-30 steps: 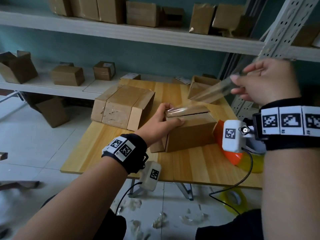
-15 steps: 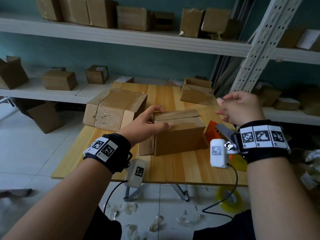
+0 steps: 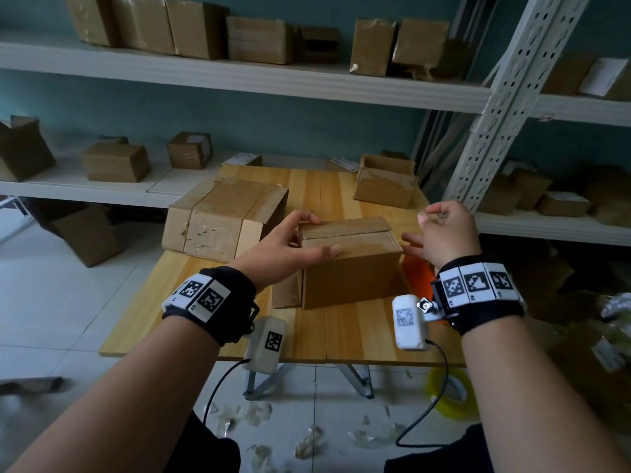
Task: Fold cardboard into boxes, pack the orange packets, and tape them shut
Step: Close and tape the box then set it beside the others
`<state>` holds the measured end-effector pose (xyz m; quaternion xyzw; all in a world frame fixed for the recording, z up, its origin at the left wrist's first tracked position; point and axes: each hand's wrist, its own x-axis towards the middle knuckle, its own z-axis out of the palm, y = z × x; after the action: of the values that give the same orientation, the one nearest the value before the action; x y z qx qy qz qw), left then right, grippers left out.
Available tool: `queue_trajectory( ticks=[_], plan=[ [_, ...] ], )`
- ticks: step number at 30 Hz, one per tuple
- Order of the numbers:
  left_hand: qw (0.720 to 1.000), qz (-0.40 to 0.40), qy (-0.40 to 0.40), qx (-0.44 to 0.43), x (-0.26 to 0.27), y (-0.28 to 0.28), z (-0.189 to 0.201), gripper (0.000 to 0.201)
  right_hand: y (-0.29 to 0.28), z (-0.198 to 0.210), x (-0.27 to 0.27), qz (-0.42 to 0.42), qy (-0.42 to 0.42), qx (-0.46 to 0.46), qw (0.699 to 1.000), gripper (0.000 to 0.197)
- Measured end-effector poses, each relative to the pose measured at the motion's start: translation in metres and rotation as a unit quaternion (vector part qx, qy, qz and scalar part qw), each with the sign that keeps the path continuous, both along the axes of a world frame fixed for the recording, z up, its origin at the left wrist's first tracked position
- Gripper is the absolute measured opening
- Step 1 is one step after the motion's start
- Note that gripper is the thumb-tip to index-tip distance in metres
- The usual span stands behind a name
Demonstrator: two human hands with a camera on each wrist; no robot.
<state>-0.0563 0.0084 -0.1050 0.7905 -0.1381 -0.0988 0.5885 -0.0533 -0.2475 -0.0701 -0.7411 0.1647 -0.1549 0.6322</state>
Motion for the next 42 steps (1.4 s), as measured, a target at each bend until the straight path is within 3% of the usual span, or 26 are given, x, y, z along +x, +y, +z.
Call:
queue_trajectory(
  ticks=[23,27,32,38,42],
  plan=[
    [0.999,0.017,0.023,0.018,-0.007,0.005,0.004,0.046,0.004,-0.027,0.004,0.03,0.045,-0.036,0.998,0.015],
    [0.998,0.027,0.043,-0.02,-0.01,0.005,0.004,0.071,0.012,-0.03,-0.002,0.007,0.059,0.03,0.998,0.015],
    [0.992,0.061,0.086,-0.072,-0.009,0.006,-0.003,0.094,0.019,-0.037,-0.014,-0.038,0.043,0.064,0.996,0.032],
    [0.988,0.072,0.09,-0.1,-0.016,-0.002,-0.001,0.077,0.02,-0.045,-0.022,-0.058,0.029,0.073,0.995,0.032],
    [0.987,0.063,0.099,-0.11,-0.023,-0.007,0.005,0.03,0.022,-0.046,-0.026,-0.047,0.019,-0.013,0.999,0.024]
  ],
)
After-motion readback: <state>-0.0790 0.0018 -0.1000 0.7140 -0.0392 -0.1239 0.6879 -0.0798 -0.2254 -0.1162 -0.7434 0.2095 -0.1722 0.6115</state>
